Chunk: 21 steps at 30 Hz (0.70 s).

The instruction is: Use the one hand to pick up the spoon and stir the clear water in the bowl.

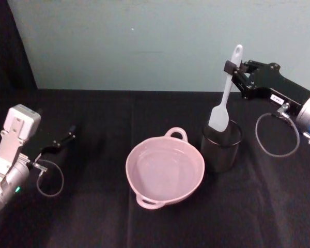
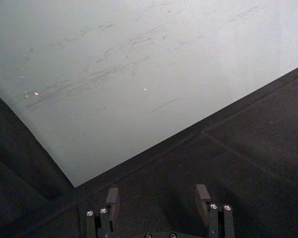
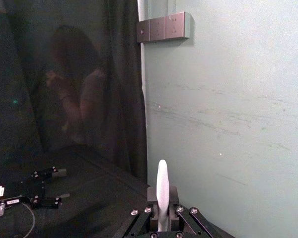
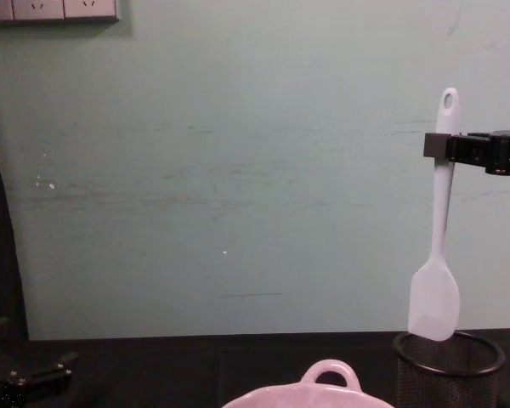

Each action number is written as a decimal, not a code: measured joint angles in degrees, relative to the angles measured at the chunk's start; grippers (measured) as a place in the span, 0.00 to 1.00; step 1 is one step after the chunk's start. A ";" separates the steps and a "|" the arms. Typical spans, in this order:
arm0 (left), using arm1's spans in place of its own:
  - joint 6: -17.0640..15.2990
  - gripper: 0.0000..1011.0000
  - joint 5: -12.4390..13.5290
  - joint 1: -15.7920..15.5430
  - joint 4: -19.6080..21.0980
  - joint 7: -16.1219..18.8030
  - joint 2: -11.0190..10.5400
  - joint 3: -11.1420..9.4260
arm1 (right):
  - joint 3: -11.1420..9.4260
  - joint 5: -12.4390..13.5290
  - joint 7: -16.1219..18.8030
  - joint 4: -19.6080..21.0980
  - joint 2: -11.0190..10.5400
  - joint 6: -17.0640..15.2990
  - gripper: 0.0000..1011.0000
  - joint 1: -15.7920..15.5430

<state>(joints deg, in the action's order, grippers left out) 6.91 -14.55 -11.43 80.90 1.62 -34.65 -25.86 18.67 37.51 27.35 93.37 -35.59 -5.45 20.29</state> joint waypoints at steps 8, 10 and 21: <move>0.00 0.99 0.00 0.00 0.00 0.00 0.00 0.00 | 0.00 0.04 -0.02 -0.10 0.00 0.02 0.12 -0.05; 0.00 0.99 0.00 0.00 0.00 0.00 0.00 0.00 | 0.00 0.06 -0.03 -0.13 0.01 0.03 0.12 -0.06; 0.00 0.99 0.00 0.00 0.00 0.00 0.00 0.00 | 0.00 0.17 -0.05 -0.22 0.06 0.09 0.12 -0.12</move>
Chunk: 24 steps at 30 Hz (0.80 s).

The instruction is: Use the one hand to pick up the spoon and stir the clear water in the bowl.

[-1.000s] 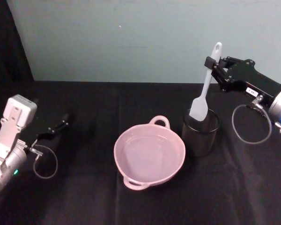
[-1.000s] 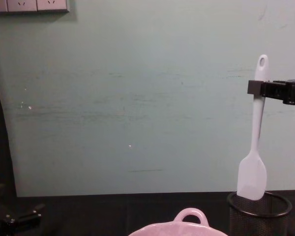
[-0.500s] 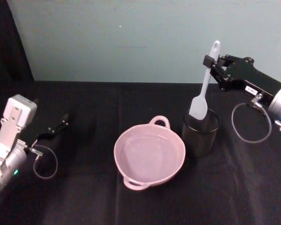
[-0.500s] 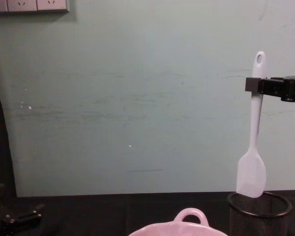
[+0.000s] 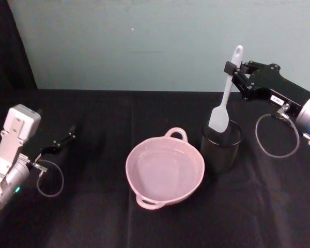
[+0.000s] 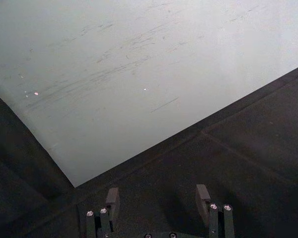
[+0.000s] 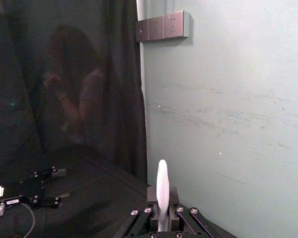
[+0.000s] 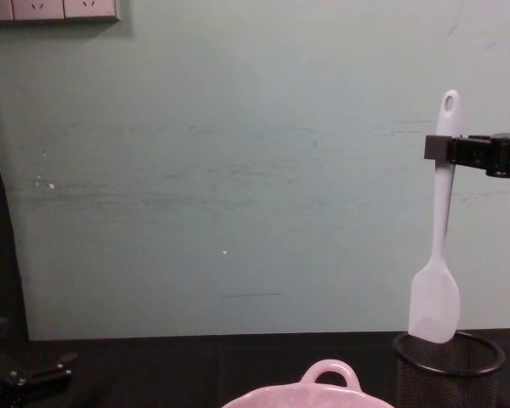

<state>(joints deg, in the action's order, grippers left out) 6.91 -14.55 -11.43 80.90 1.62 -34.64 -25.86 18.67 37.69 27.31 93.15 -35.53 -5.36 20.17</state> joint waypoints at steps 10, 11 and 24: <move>0.00 0.99 0.00 0.00 0.00 0.00 0.00 0.00 | 0.38 -0.38 -0.02 0.56 0.04 0.26 0.12 -0.27; 0.00 0.99 0.00 0.00 0.00 0.00 0.00 0.00 | 0.54 -0.59 0.02 0.77 0.08 0.38 0.12 -0.37; 0.00 0.99 0.00 0.00 0.00 0.00 0.00 0.00 | 6.25 -5.57 2.62 3.34 2.44 4.05 0.12 -1.78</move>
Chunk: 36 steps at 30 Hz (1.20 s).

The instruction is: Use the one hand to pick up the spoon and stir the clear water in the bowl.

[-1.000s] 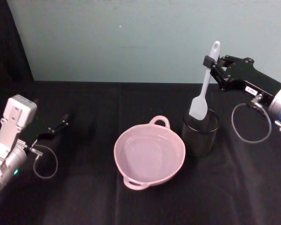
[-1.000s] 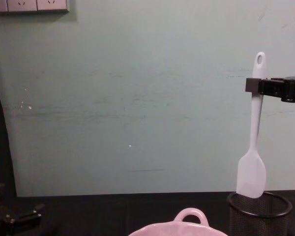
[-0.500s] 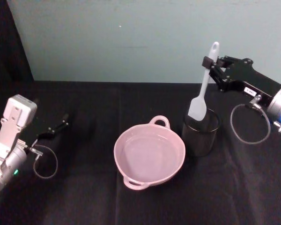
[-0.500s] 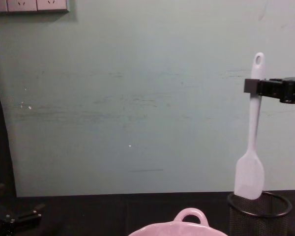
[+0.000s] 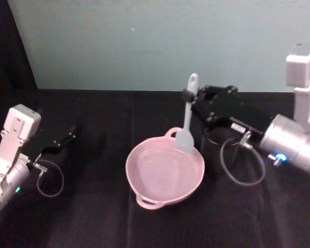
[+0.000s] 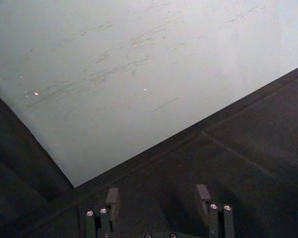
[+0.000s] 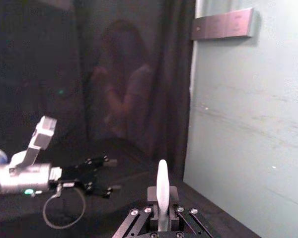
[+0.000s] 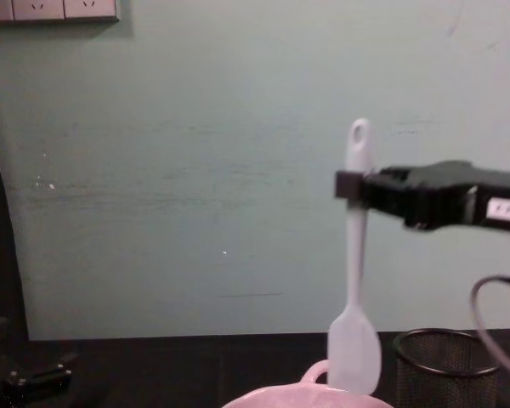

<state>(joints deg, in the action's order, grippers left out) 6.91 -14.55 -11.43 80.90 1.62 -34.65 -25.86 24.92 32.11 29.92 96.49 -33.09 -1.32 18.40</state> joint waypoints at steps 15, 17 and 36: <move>0.00 0.99 0.00 0.00 0.00 0.00 0.00 0.00 | 3.47 -4.52 3.14 -6.60 5.32 7.62 0.12 -2.29; 0.00 0.99 0.01 0.00 0.00 0.00 0.00 0.00 | 3.55 -4.56 3.43 -6.95 5.67 7.92 0.12 -2.42; 0.00 0.99 0.00 0.00 0.00 0.00 0.00 0.00 | 5.88 -6.17 3.72 -15.83 12.97 8.18 0.12 2.07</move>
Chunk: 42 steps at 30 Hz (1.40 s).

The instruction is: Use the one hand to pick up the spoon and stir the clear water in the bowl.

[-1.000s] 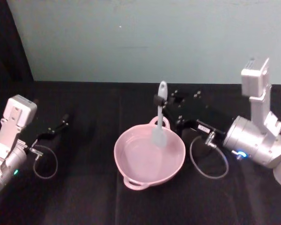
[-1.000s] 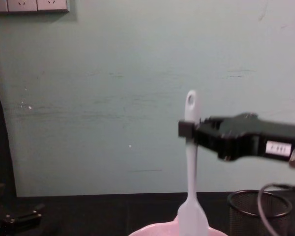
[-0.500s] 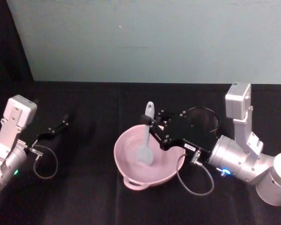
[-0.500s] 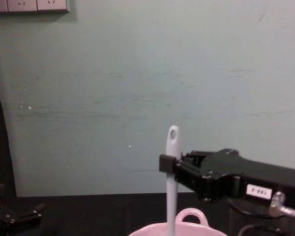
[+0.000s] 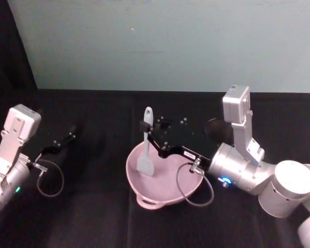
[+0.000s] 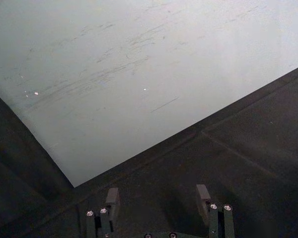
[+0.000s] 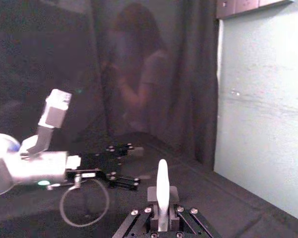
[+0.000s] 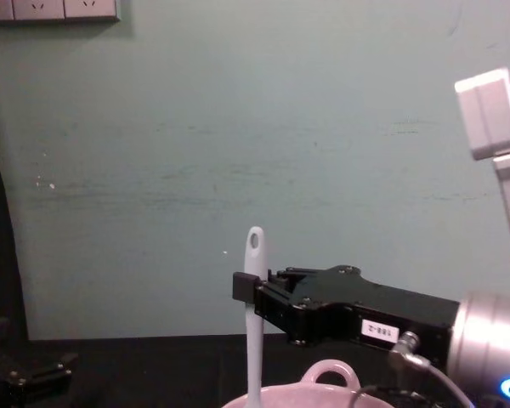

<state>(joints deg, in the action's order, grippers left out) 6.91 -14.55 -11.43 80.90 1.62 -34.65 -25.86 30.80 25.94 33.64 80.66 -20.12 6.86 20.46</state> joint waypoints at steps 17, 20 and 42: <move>0.00 0.99 0.00 0.00 0.00 0.00 0.00 0.00 | -5.20 -1.63 -4.21 -3.47 -0.22 0.28 0.12 0.99; 0.00 0.99 0.01 0.00 0.00 0.00 0.00 0.00 | -5.86 -1.72 -4.23 -2.46 -0.97 -0.01 0.12 0.22; 0.00 0.99 0.00 0.00 0.00 0.00 0.00 0.00 | -3.16 -1.65 -2.03 6.69 -2.48 -1.43 0.12 -6.07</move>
<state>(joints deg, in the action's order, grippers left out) 6.91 -14.55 -11.43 80.90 1.62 -34.64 -25.86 27.64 24.29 31.61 87.35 -22.60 5.43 14.39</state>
